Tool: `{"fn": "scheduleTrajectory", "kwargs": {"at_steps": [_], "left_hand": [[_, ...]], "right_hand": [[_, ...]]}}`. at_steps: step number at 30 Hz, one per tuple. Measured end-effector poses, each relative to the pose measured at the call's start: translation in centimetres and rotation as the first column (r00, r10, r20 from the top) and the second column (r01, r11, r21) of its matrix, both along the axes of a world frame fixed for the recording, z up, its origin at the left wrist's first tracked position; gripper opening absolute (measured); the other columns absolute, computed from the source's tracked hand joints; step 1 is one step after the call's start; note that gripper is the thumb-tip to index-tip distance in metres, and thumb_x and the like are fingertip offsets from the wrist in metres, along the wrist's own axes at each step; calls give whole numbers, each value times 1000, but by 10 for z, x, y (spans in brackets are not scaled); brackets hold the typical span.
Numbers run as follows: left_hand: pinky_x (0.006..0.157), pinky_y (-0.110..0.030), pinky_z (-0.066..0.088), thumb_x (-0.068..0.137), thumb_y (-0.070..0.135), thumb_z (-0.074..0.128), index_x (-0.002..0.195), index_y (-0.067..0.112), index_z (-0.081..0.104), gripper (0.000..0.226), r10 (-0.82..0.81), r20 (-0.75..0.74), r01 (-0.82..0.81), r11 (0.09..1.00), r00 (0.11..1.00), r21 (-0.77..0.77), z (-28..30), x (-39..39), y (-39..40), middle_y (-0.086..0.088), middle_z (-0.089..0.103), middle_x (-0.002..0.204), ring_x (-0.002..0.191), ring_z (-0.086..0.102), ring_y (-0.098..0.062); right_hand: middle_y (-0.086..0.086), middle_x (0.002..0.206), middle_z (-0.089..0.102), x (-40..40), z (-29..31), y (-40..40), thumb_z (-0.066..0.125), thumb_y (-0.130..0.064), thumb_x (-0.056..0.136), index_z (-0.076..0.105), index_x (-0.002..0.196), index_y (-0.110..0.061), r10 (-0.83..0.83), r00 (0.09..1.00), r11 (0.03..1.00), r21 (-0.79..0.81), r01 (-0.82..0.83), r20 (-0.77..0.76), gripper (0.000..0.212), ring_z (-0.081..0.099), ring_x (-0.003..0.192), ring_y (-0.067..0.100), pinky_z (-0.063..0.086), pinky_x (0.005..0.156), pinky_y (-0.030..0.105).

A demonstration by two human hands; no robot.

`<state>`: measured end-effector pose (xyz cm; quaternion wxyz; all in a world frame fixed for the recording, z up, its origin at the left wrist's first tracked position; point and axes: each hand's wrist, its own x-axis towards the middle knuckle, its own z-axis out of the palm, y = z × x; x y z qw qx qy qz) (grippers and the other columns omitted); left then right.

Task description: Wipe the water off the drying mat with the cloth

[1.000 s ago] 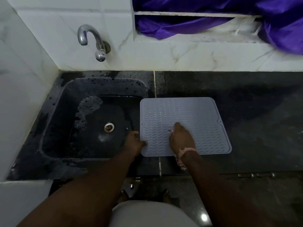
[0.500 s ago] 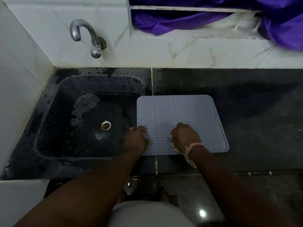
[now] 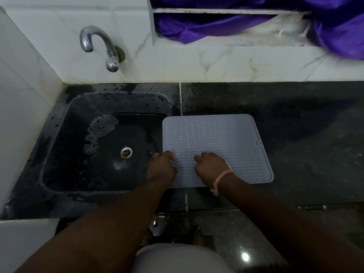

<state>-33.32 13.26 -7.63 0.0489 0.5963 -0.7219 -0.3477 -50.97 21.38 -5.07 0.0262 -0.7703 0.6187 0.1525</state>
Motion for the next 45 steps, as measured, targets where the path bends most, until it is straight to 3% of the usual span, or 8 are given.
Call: {"fn": "scheduleTrajectory", "kwargs": {"at_steps": [2, 5, 11, 20, 24, 30, 38, 45], "left_hand": [[95, -43, 53, 77, 23, 78, 107, 37, 58, 39, -2, 10, 2, 1000, 1000, 16, 2, -1, -1, -7, 50, 124, 113, 54, -30], [91, -43, 56, 75, 23, 79, 107, 36, 59, 40, 0, 11, 0, 999, 1000, 36, 2, -1, -3, -8, 49, 120, 109, 56, -31], [91, -33, 53, 76, 11, 79, 101, 38, 61, 41, 35, -110, -27, 997, 993, 76, -4, 7, -4, -5, 50, 120, 105, 60, -24], [92, -30, 52, 74, 12, 82, 97, 43, 60, 44, 53, -163, -43, 997, 985, 63, -8, 8, -3, 0, 52, 121, 103, 61, -19], [92, -35, 55, 74, 11, 79, 97, 44, 60, 44, 28, -156, -21, 999, 987, 47, -11, 10, -4, -1, 53, 119, 99, 63, -19], [88, -27, 51, 77, 9, 77, 97, 42, 59, 43, 7, -122, -2, 999, 992, 37, -9, 9, -7, -1, 54, 118, 100, 61, -19], [90, -31, 53, 73, 12, 80, 104, 34, 63, 42, -22, -112, 31, 996, 993, 80, -10, 10, -12, -4, 55, 123, 106, 60, -23], [93, -38, 55, 63, 18, 82, 84, 46, 58, 43, 2, -138, 10, 996, 990, 86, -17, 8, -14, 1, 61, 119, 102, 63, -20]], "right_hand": [[19, 109, 64, 2, 4, -1, 69, -10, 86, 71, 99, -1, 105, 987, 994, 53, -99, -123, 15, 59, 99, 35, 51, 86, 45], [14, 110, 64, -6, 20, -3, 64, -18, 93, 68, 111, -8, -43, 965, 992, 106, 73, -259, 21, 58, 106, 33, 50, 93, 46], [9, 109, 56, -63, 45, -8, 65, -17, 90, 67, 111, -9, -510, 859, 859, -9, 511, 47, 23, 55, 103, 27, 52, 92, 41], [8, 113, 61, 12, 8, -9, 65, -8, 88, 73, 115, -17, -132, 960, 989, -26, 142, 246, 30, 55, 105, 27, 48, 89, 38], [7, 113, 63, 0, -1, 6, 68, -5, 86, 74, 118, -18, -110, 954, 990, -56, 130, 279, 35, 55, 104, 27, 45, 85, 35], [8, 113, 63, -27, 10, 4, 68, -7, 85, 73, 116, -18, -127, 972, 992, 18, 126, 196, 34, 55, 105, 27, 44, 86, 34], [16, 116, 61, -31, 36, -9, 60, -17, 94, 66, 116, -6, -214, 956, 975, 20, 222, -200, 25, 55, 112, 34, 44, 98, 45], [8, 108, 60, 0, 30, -12, 66, -8, 85, 71, 115, -15, -240, 944, 966, -43, 256, 228, 31, 55, 101, 25, 50, 86, 36]]}}
